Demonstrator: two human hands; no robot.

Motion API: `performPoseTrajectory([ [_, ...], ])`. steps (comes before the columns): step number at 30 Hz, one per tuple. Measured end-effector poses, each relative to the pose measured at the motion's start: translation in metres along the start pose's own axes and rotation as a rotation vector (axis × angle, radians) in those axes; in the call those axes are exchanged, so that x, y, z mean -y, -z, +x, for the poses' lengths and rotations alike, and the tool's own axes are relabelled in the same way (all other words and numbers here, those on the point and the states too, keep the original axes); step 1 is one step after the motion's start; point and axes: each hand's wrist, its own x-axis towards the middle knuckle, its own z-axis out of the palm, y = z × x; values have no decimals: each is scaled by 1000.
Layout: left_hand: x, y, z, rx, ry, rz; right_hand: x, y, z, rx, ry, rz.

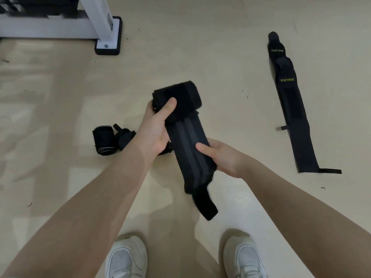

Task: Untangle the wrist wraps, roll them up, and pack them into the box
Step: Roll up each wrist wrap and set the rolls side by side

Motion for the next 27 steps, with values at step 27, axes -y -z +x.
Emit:
performPoseTrajectory([
  [27, 13, 3, -16, 332, 55, 582, 29, 9, -4, -174, 273, 276],
])
